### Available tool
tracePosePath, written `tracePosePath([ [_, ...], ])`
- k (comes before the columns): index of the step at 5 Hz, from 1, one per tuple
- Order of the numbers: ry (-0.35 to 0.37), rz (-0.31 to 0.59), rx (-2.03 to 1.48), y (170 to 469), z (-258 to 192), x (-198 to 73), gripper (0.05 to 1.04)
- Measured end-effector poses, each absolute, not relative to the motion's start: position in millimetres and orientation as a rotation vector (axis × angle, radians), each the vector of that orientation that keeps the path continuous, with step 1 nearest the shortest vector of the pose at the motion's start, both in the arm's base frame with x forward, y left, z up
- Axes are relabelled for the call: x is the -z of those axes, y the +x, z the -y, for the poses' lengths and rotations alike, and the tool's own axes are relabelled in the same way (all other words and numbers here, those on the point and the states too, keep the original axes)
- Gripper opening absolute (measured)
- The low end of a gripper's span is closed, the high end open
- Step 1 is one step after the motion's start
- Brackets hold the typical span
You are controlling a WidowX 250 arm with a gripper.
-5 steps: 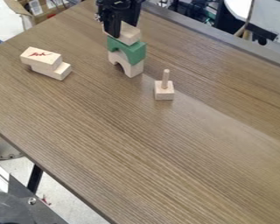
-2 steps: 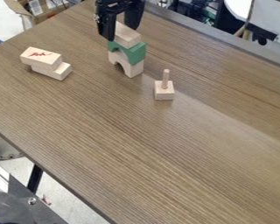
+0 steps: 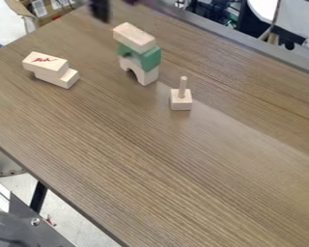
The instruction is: Put the rectangular block on top of the arch
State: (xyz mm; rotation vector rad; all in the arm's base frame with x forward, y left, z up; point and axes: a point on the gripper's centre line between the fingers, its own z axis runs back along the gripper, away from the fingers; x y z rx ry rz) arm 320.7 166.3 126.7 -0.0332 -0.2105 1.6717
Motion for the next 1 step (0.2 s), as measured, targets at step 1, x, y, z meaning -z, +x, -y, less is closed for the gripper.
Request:
tracePosePath([
  [1,-0.069,0.191,-1.860,289.9,-212.7,-125.9,0.999],
])
